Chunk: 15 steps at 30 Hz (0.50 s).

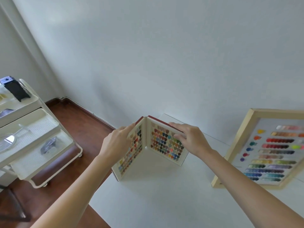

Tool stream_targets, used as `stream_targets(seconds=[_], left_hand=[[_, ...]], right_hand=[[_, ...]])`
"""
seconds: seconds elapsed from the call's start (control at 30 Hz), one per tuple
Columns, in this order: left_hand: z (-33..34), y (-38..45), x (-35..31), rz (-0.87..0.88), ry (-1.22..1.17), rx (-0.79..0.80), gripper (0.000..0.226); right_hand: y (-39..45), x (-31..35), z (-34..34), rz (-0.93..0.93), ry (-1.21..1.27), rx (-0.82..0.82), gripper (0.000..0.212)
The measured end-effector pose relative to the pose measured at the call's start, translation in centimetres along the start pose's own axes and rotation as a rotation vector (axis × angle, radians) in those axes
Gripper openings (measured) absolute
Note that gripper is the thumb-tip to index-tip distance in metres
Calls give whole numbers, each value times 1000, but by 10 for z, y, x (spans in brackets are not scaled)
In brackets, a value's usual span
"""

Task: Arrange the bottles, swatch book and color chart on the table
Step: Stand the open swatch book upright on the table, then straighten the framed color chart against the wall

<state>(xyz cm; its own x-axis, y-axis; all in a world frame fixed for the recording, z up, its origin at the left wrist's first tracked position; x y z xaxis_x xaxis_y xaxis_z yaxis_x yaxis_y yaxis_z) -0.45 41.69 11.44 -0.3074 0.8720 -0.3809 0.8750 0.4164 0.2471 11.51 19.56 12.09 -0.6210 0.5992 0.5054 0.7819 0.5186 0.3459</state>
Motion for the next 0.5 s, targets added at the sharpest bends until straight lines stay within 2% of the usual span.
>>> stream_targets(seconds=[0.2,0.5], left_hand=[[-13,-19,-69,151,-75,-147,60],[22,-71,-209,324,-296,-34,63]], right_hand=[[-33,-8,-49,-32,-3,-78,49],[-131,-81,-162,93,-52,-213,53]])
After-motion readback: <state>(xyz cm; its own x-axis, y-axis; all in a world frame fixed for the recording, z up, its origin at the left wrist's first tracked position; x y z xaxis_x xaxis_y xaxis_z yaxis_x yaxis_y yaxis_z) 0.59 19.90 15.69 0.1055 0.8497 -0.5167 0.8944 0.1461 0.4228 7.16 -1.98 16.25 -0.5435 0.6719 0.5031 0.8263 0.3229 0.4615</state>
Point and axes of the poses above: each hand's wrist, its own y-axis towards the middle knuckle, its own z-axis out of the palm, x = y × z, the point moved 8 cm from there along y, towards the middle knuckle, and after that the axes turned 11 degrees about -x, right-handed, at the moved point
